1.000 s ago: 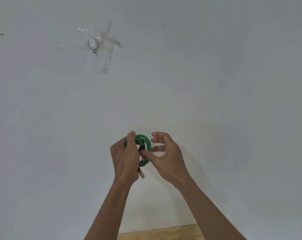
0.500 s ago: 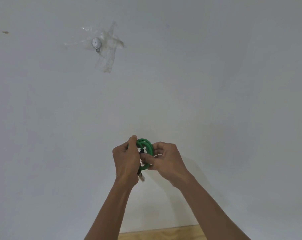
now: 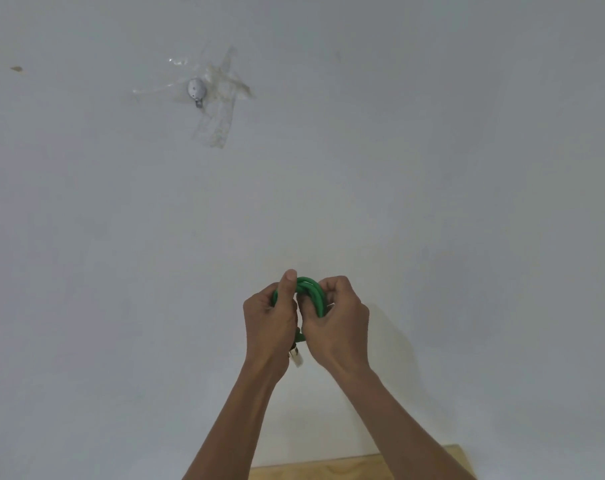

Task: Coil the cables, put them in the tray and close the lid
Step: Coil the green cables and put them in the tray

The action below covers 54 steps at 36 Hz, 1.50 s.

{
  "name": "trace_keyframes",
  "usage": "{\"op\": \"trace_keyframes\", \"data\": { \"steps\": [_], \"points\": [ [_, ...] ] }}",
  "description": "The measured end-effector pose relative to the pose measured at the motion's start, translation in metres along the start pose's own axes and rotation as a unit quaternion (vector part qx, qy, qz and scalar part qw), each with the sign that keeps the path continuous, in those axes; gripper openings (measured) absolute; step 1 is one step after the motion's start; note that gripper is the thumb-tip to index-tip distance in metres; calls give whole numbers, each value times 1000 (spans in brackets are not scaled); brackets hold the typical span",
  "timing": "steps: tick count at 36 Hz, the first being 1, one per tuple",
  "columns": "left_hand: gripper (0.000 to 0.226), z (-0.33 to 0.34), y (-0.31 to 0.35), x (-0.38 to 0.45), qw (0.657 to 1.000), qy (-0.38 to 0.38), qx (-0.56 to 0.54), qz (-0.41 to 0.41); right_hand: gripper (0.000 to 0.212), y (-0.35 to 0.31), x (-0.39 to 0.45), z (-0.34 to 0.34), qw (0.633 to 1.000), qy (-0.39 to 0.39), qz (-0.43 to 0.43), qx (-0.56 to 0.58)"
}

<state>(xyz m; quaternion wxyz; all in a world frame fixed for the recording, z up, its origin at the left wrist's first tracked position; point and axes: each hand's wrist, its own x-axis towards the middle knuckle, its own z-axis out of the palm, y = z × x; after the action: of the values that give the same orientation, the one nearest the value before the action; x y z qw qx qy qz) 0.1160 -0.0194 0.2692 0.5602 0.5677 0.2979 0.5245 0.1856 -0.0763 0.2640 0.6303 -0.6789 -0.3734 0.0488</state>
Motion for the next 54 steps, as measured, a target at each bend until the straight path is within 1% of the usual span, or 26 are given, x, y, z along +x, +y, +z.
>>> {"op": "trace_keyframes", "data": {
  "steps": [2,4,8,12,16,20,22,24,27,28,31,34,35,39,42,45,50,54],
  "points": [
    [52,2,2,-2,1000,-16,-4,5,14,-1,-2,2,1000,3,-1,2],
    [51,1,4,-3,1000,-22,-1,13,12,0,-2,1,1000,-14,-3,8],
    [54,-7,0,-1,999,-11,30,28,11,7,1,-1,999,-46,-16,6],
    [49,-7,-1,-1,998,-25,46,32,10,10,1,0,999,-13,-25,-16],
    [35,-8,-5,-1,998,-37,46,34,8,10,0,3,1000,2,-17,-16],
    [23,-17,-15,-1,998,-25,53,35,14,13,-6,0,998,-60,-35,9],
    [21,-21,-21,-3,998,-25,55,27,17,15,-8,-1,997,-70,-39,12],
    [20,-23,-24,-5,998,-26,46,17,18,18,-10,1,998,-51,-48,8],
    [20,-23,-27,-8,999,-22,36,3,7,23,-15,10,996,-12,-86,-12],
    [20,-24,-27,-8,999,-19,35,0,7,24,-16,13,996,-3,-93,-15],
    [22,-27,-30,-8,999,-16,28,-21,12,24,-18,15,995,-10,-92,-44],
    [30,-30,-32,-10,999,-12,6,-44,34,23,-19,17,995,-27,-77,-64],
    [33,-30,-32,-11,999,-14,4,-48,36,23,-21,18,995,-23,-78,-58],
    [47,-29,-31,-16,998,-23,5,-66,31,24,-28,24,993,29,-103,-49],
    [54,-31,-31,-20,996,-15,-13,-92,28,24,-33,27,989,48,-127,-54],
    [50,-36,-31,-24,993,-12,-37,-114,29,23,-38,29,990,44,-128,-48],
    [39,-46,-28,-33,998,-19,-9,-66,28,24,-51,33,984,72,-157,-35],
    [39,-57,-25,-41,997,-25,0,-66,28,24,-64,37,980,86,-176,-40]
  ]
}}
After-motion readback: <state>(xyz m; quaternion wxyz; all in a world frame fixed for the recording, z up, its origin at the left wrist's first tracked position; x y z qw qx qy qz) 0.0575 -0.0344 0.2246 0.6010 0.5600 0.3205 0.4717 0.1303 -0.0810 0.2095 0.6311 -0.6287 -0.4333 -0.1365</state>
